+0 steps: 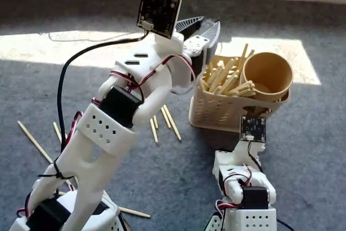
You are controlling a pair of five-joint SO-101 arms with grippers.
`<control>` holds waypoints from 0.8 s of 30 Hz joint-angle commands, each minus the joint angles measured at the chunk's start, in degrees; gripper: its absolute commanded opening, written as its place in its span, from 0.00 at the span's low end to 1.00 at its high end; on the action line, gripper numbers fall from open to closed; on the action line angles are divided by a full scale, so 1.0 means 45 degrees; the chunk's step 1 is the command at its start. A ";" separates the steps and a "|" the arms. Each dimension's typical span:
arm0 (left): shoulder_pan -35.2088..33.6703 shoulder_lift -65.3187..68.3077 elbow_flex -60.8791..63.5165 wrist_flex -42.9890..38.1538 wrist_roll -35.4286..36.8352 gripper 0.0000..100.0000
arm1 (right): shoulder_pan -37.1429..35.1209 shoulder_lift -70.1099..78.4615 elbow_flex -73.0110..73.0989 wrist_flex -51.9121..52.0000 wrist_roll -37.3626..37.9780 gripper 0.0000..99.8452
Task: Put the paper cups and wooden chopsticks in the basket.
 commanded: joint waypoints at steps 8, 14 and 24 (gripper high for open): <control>-0.3897 -0.4112 0.2256 0.2735 -0.0371 0.03 | -0.0088 -0.0029 0.1299 0.0088 0.0117 0.01; -0.7394 -0.5890 0.3741 0.4982 -0.0684 0.08 | -0.0088 -0.0029 0.1299 0.0088 0.0117 0.01; -1.0618 -0.6046 0.4523 0.8947 -0.4669 0.07 | -0.0088 -0.0029 0.1299 0.0088 0.0117 0.01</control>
